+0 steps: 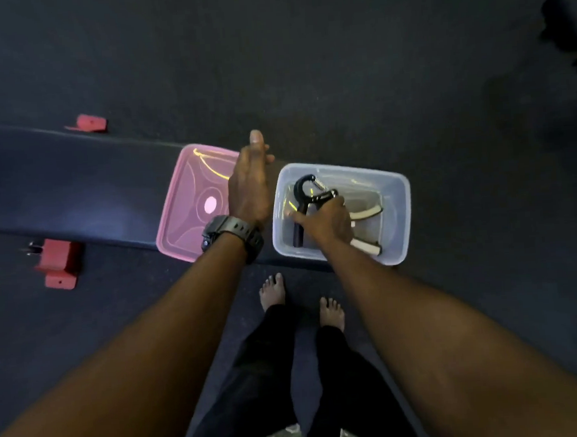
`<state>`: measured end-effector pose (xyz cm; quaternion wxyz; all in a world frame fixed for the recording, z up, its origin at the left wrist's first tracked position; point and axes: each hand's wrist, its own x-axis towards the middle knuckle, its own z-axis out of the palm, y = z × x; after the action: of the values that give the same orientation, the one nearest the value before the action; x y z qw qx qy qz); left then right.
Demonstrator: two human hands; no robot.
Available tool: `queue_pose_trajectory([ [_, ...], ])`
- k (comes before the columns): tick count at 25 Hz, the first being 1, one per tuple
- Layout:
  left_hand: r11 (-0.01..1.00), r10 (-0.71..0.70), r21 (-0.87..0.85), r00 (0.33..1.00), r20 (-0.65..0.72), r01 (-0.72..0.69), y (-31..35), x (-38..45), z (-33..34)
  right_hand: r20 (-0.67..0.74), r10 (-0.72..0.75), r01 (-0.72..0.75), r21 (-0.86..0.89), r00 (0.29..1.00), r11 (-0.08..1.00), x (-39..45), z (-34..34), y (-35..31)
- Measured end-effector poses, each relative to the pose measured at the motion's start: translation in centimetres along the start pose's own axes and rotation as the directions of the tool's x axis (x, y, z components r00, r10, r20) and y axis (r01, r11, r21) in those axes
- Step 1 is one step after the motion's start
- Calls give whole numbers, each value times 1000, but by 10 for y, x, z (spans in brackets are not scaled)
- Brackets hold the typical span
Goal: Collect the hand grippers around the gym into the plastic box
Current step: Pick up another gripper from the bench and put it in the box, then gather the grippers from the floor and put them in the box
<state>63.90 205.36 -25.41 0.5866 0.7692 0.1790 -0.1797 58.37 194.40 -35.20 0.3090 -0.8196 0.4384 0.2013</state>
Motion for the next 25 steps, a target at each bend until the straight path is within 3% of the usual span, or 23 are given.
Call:
queue_pose_trajectory([
  [3,1000,-23,-9,998,53,23,-12,11,6,-50,-12,6,-110,999,994,16,9,-6],
  [6,999,-44,-1,998,53,44,-3,9,11,31,-14,17,-97,999,995,25,-1,2],
  [10,999,36,-16,998,46,-35,42,-7,20,87,-52,27,266,995,964,24,-61,-2],
  [15,964,251,-95,968,2,-250,164,-45,33,20,-276,197,653,961,731,-7,-198,-66],
  [21,828,541,-142,840,-51,-542,325,-118,18,-167,-495,430,763,853,483,-99,-381,-148],
  [25,700,685,-185,722,-100,-690,404,-177,-7,-313,-612,566,778,726,274,-179,-476,-188],
])
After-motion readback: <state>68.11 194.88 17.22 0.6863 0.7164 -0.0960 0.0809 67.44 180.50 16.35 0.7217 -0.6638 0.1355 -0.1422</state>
